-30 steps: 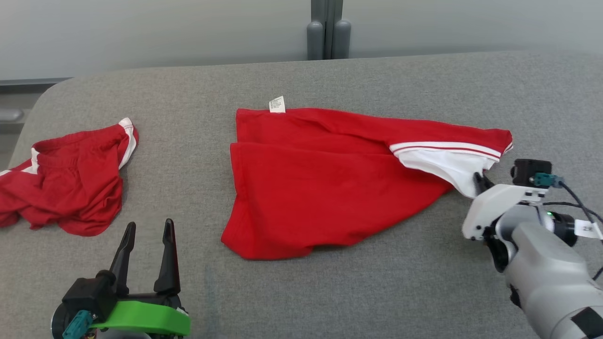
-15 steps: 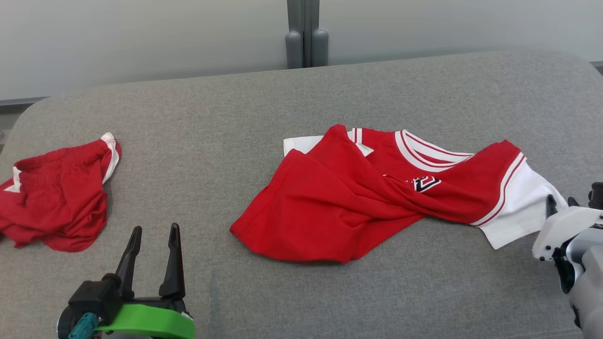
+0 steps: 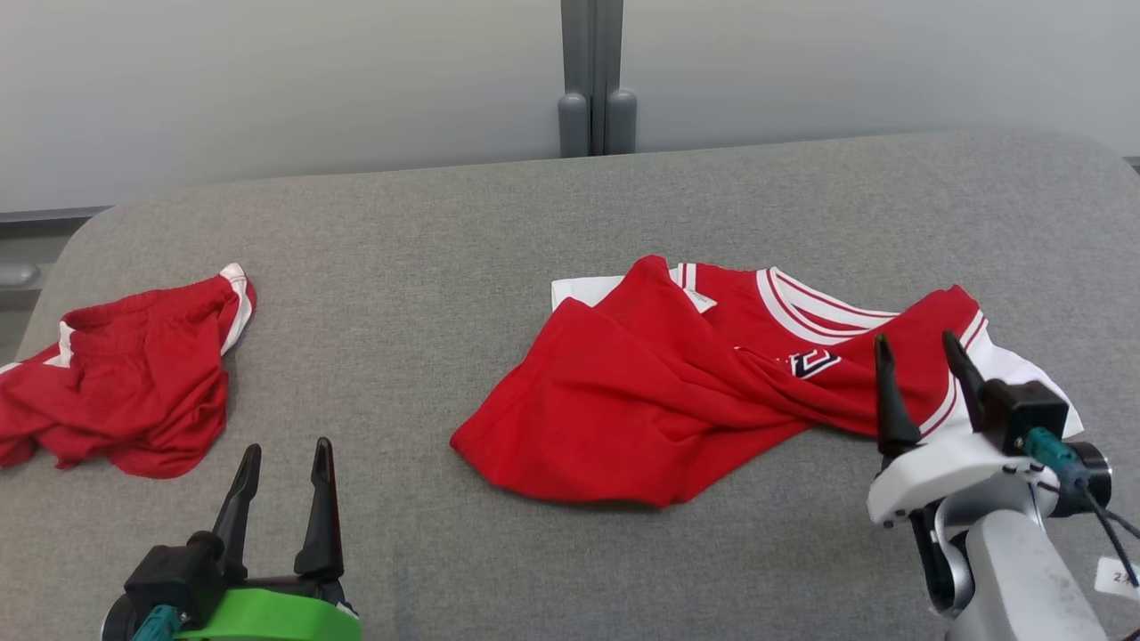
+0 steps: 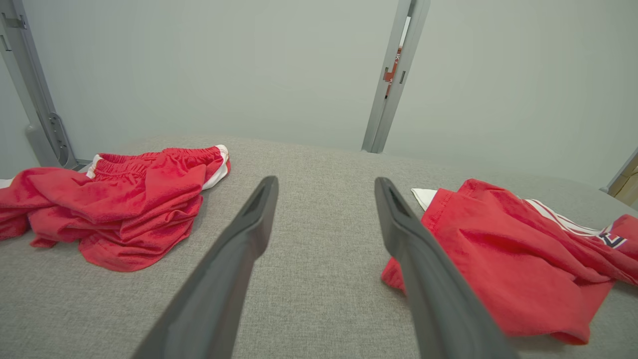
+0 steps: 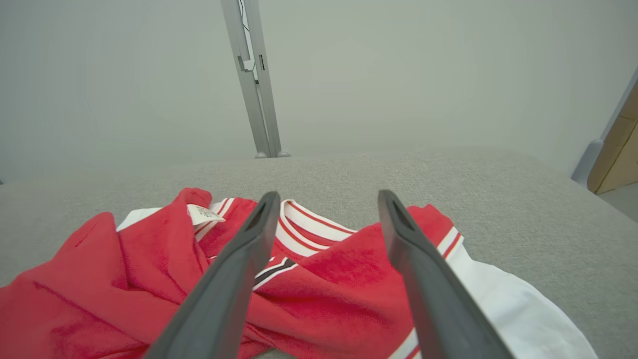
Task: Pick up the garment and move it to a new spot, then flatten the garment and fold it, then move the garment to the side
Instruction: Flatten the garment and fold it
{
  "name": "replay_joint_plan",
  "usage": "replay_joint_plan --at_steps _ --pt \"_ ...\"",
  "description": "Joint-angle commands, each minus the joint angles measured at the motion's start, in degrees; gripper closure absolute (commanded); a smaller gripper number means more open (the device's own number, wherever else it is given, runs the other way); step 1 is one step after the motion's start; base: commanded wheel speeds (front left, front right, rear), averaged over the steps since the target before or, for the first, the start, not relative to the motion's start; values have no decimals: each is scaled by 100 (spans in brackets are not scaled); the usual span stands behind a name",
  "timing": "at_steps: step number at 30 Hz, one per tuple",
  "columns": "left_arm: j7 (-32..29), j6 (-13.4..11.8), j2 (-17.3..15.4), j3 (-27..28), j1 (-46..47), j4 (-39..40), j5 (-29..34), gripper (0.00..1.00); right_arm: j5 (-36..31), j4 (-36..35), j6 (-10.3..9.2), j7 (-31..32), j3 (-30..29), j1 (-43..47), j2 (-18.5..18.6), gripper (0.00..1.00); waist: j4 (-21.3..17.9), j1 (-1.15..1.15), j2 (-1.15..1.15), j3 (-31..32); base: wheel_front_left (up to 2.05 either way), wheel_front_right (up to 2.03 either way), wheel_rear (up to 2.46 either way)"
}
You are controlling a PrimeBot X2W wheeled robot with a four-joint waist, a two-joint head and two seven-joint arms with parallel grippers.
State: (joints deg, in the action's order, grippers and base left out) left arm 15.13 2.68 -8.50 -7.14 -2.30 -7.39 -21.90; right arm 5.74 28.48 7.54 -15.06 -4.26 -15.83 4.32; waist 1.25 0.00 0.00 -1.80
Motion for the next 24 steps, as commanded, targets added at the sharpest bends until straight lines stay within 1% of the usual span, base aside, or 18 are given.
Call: replay_joint_plan --at_steps 1,3,7,14,19,21,24 --pt "1 -26 -35 12 -78 29 -2 0 -93 -408 -10 -16 124 324 -43 0 21 0 0 36 0 0 0" --pt "1 -19 -40 17 -79 18 -1 0 -172 -885 -10 -13 317 637 -94 0 32 0 0 43 0 0 0" --pt "2 -11 -54 22 -50 -7 0 0 -240 -1467 -10 36 479 1112 -118 0 66 0 0 55 0 0 0" --pt "-78 -16 -80 8 26 -124 -42 0 -100 -1959 -10 284 590 1339 -139 0 -8 0 0 13 0 0 0" --pt "-552 207 -136 -261 705 -403 -126 0 20 -2125 -10 413 696 1313 -141 0 -156 0 0 -131 0 0 0" --pt "-888 297 -148 -435 1120 -642 -168 0 50 -2152 -10 437 734 1284 -140 0 -240 0 0 -218 0 0 0" --pt "-1402 387 -78 -695 1794 -1045 -287 0 72 -2189 -10 476 773 1224 -139 0 -398 0 0 -364 0 0 0"
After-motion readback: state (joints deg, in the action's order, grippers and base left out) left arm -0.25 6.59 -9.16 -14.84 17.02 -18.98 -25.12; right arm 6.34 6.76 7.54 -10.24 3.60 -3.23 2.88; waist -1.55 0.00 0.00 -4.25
